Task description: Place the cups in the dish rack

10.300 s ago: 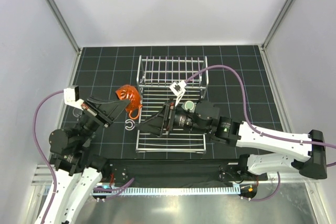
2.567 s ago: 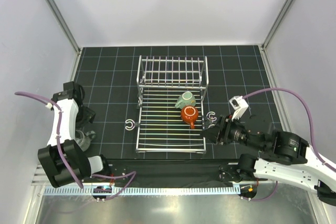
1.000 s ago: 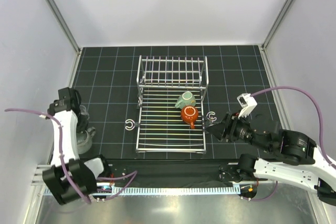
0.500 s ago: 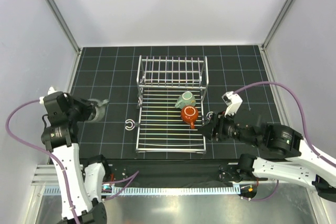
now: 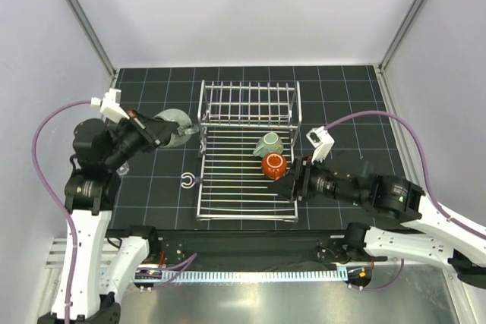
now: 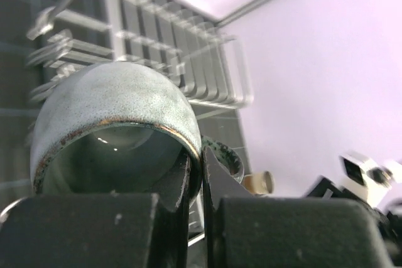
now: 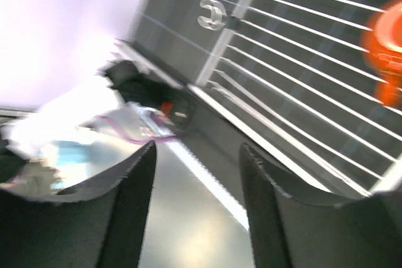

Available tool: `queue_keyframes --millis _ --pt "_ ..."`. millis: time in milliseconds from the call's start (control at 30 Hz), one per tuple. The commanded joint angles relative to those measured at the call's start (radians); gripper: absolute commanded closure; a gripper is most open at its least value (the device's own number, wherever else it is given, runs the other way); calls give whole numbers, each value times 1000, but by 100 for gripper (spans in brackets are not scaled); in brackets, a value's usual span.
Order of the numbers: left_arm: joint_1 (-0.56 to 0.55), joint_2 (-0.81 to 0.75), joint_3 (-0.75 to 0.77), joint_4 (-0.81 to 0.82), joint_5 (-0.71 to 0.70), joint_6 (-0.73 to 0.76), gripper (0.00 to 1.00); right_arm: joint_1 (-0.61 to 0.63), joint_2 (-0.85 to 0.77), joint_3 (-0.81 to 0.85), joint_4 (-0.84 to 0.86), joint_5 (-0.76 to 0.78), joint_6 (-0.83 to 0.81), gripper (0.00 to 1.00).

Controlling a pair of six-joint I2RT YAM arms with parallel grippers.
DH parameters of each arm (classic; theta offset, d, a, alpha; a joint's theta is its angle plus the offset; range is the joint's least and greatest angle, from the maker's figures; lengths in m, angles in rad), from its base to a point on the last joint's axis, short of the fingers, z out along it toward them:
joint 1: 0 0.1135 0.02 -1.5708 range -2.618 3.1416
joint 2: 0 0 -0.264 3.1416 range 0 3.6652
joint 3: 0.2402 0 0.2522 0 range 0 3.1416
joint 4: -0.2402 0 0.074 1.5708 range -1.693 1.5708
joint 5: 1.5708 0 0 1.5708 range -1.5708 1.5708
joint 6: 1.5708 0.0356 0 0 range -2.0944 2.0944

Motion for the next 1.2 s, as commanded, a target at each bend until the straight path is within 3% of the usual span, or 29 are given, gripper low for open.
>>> queue_keyframes --millis 0,233,367,567,833,1167 --pt "-5 -110 -22 320 145 -55 100 5 -5 -4 223 -85 85 41" --pt "-32 -233 -171 674 320 -135 100 3 125 14 466 -218 249 23" --pt "-45 -252 -224 875 354 -180 100 0 186 -10 688 -266 379 23" --pt "-48 -244 -248 967 374 -149 100 0 277 8 886 -325 511 25" --pt "-51 -270 -304 1098 392 -140 100 -1 320 -32 1104 -287 645 29" --pt "-52 -293 -320 1148 416 -140 100 2 460 86 1136 -339 708 37"
